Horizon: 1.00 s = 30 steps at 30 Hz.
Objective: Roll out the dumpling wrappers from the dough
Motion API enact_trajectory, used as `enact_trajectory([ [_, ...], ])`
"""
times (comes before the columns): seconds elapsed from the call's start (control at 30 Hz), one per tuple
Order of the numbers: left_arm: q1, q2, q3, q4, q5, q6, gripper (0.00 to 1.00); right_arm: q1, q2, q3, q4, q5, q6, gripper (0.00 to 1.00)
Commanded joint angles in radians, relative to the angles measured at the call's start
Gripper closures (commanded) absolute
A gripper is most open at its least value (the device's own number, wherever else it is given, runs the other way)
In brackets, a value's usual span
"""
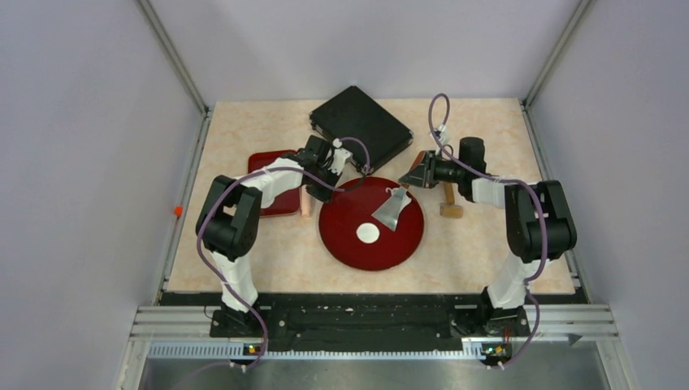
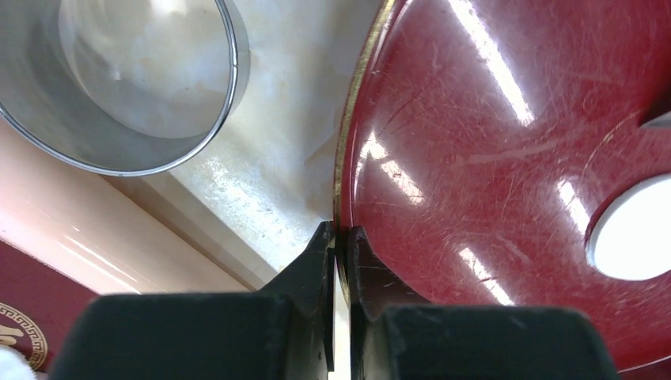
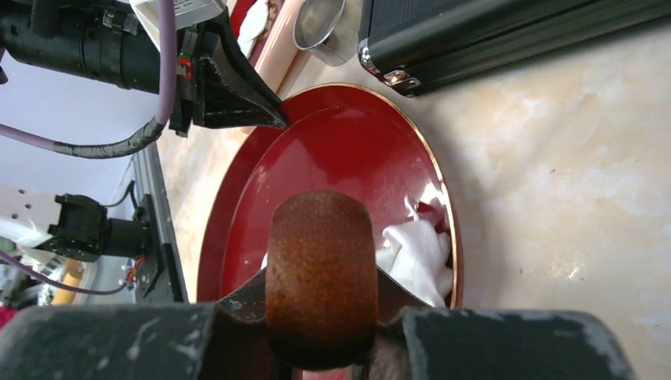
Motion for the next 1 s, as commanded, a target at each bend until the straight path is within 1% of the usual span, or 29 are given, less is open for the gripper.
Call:
enact_trajectory([
  [0.0, -0.011, 0.015, -0.007, 0.018, -0.019, 0.014, 0.99, 0.011, 0.049, -0.027, 0.137, 0.018, 0.027, 1.0],
  [0.17, -0.02, 0.022, -0.002, 0.014, -0.038, -0.001, 1.0, 0.015, 0.073, -0.032, 0.162, 0.003, 0.055, 1.0],
  [0.47, -0.035, 0.035, 0.01, 0.01, -0.081, -0.035, 1.0, 0.062, 0.095, -0.041, 0.183, -0.022, 0.073, 1.0],
  [0.77, -0.035, 0.035, 0.009, 0.011, -0.087, -0.04, 1.0, 0.07, 0.142, -0.03, 0.161, -0.05, 0.074, 1.0],
  [0.97, -0.036, 0.032, 0.006, 0.014, -0.087, -0.041, 1.0, 0.07, 0.161, -0.024, 0.21, -0.103, 0.161, 1.0],
])
